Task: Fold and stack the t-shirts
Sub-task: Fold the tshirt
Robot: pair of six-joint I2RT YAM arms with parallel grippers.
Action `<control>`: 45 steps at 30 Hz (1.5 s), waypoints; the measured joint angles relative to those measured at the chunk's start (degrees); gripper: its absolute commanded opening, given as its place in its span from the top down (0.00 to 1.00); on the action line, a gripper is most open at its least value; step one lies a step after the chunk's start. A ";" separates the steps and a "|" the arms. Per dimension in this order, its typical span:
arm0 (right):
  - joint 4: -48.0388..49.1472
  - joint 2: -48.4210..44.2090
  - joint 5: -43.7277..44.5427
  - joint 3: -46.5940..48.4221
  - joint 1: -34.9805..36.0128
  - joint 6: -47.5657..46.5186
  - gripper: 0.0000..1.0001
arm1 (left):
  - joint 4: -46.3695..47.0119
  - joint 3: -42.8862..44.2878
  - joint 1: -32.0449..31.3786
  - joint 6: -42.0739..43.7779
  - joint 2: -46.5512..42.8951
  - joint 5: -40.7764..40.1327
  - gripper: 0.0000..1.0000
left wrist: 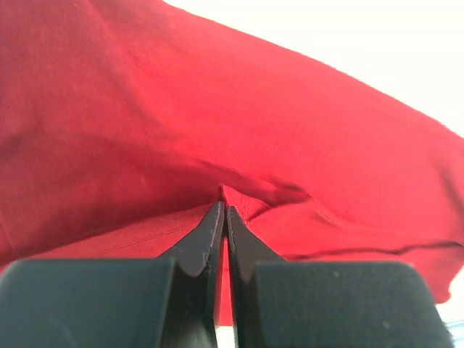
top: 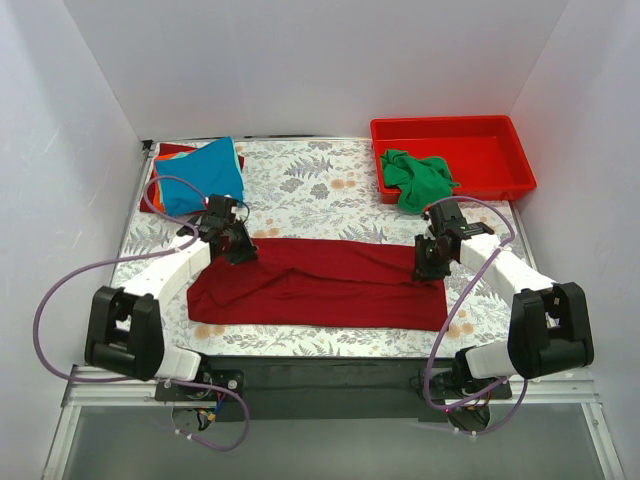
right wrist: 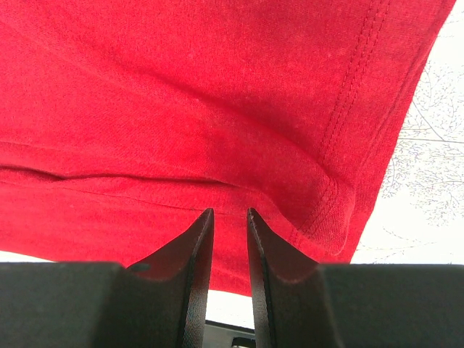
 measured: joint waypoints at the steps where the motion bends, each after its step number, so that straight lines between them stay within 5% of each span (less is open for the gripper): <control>1: -0.02 0.00 0.00 0.00 0.00 0.00 0.69 | 0.00 -0.52 -0.20 -0.46 -1.75 0.26 1.00; 26: 0.04 1.27 -0.31 -0.02 0.00 -0.13 0.69 | -6.03 -10.47 -13.16 -17.90 -14.03 0.28 0.99; 29: 0.11 1.27 -0.44 -0.13 0.00 -0.11 0.69 | -6.60 -11.67 -14.99 -20.28 -14.03 0.02 0.78; 35: 0.02 1.40 -0.44 -0.90 0.00 -0.13 0.69 | -7.82 -11.78 -17.31 -23.41 -14.32 0.11 0.56; 45: -1.29 1.44 1.57 1.25 0.00 -0.28 0.67 | -11.34 -1.90 -16.04 -21.94 -15.50 -0.90 0.39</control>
